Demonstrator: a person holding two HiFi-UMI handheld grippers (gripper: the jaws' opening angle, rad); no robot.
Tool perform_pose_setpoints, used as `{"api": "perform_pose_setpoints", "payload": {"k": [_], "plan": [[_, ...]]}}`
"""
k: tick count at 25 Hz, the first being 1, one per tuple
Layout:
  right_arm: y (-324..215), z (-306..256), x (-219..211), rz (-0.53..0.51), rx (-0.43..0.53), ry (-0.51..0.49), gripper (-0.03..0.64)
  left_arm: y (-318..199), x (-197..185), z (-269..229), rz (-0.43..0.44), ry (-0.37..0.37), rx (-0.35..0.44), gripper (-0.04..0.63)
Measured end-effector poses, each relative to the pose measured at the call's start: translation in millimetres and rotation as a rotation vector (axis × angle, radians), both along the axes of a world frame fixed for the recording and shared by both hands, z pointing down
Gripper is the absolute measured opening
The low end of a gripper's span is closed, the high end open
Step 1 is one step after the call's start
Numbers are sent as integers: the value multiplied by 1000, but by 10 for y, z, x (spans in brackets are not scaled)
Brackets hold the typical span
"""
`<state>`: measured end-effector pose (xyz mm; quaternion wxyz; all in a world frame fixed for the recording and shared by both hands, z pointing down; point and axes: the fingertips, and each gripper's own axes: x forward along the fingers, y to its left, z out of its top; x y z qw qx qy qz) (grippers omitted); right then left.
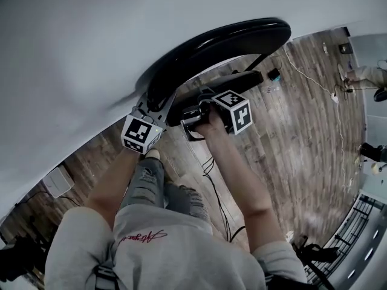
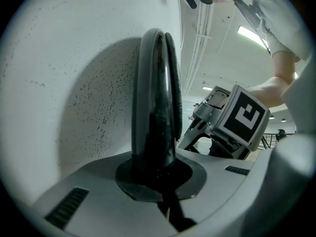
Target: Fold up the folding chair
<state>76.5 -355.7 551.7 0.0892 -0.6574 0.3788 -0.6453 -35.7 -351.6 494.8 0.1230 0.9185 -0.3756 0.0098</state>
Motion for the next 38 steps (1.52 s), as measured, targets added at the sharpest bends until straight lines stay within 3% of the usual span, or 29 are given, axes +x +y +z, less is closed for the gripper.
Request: {"api": "perform_pose_setpoints", "payload": {"k": [5, 12, 23, 27, 31, 34, 38], "plan": [[-116, 24, -33, -5, -36, 20, 133, -17, 2, 19, -8, 1, -3, 18], [-220, 26, -144, 3, -52, 26, 133, 14, -123, 1, -7, -75, 61, 18], [-312, 34, -147, -27, -115, 88, 135, -22, -131, 31, -1, -123, 55, 18], [-315, 53, -120, 18, -40, 6, 158, -57, -136, -40, -23, -79, 71, 20], [-351, 74, -112, -3, 7, 17, 171, -84, -144, 20, -44, -69, 42, 24], [-323, 0, -162, -54, 58, 27, 208, -76, -180, 40, -41, -61, -6, 144], [-212, -38, -174, -112, 128, 54, 230, 0, -262, 75, -43, -64, -21, 170]]}}
